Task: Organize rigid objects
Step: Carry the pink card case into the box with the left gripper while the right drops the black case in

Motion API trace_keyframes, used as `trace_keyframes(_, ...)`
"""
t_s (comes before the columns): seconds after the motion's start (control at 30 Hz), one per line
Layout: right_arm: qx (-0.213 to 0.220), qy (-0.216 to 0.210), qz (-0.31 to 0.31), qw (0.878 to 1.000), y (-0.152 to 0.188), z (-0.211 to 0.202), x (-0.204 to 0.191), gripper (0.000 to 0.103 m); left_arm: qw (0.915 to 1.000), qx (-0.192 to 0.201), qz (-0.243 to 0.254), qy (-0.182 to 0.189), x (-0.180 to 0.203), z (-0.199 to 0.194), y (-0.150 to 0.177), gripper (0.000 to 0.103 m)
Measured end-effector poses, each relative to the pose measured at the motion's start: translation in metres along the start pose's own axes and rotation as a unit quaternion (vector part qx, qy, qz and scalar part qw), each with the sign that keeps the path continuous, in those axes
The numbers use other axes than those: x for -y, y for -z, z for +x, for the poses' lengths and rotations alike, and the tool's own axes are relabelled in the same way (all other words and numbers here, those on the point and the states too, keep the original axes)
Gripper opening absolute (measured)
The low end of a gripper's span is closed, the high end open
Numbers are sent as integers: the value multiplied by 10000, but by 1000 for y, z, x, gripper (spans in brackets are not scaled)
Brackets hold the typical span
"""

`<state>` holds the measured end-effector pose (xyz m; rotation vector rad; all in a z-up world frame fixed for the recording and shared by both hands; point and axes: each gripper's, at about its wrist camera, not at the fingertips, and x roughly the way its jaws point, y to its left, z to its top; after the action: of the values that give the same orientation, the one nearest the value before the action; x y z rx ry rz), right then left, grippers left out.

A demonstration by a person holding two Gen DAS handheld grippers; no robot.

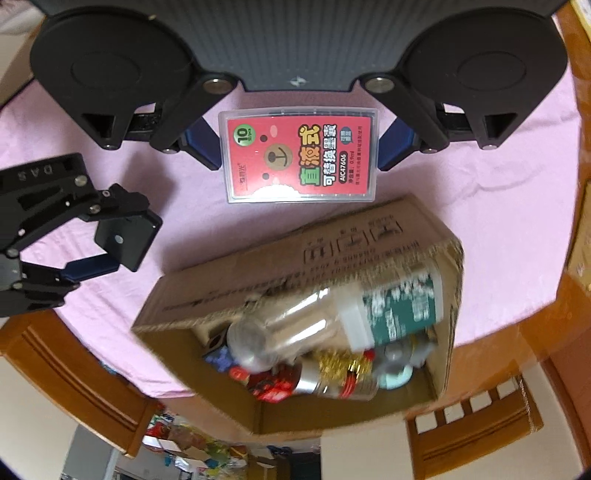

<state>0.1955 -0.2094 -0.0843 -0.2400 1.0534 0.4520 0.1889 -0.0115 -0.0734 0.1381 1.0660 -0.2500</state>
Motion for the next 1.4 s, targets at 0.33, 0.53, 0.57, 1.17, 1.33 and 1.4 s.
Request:
trace_keyframes(0.33, 232, -166, -378, 9989, -23, -43, 9, 74, 9972, 624, 363, -174, 2, -41, -56, 89)
trace_keyframes(0.53, 502, -71, -516, 9974, -42, -56, 15, 74, 9954, 860, 286, -298, -1, -20, -103, 89)
trace_keyframes(0.57, 548, -52, -534, 9971, -46, -58, 16, 74, 9954, 862, 248, -327, -1, -14, -108, 89)
trace_keyframes(1.17, 758, 111, -482, 9959, -83, -52, 24, 74, 9913, 1191, -356, -427, -18, 18, -126, 96)
trace_keyframes(1.33, 772, 107, -481, 9958, -96, -48, 29, 74, 9880, 1347, -496, -568, -24, 4, -118, 99)
trace_keyframes(1.4, 793, 102, -496, 9956, -102, -46, 31, 74, 9859, 1427, -539, -686, -26, -3, -113, 100)
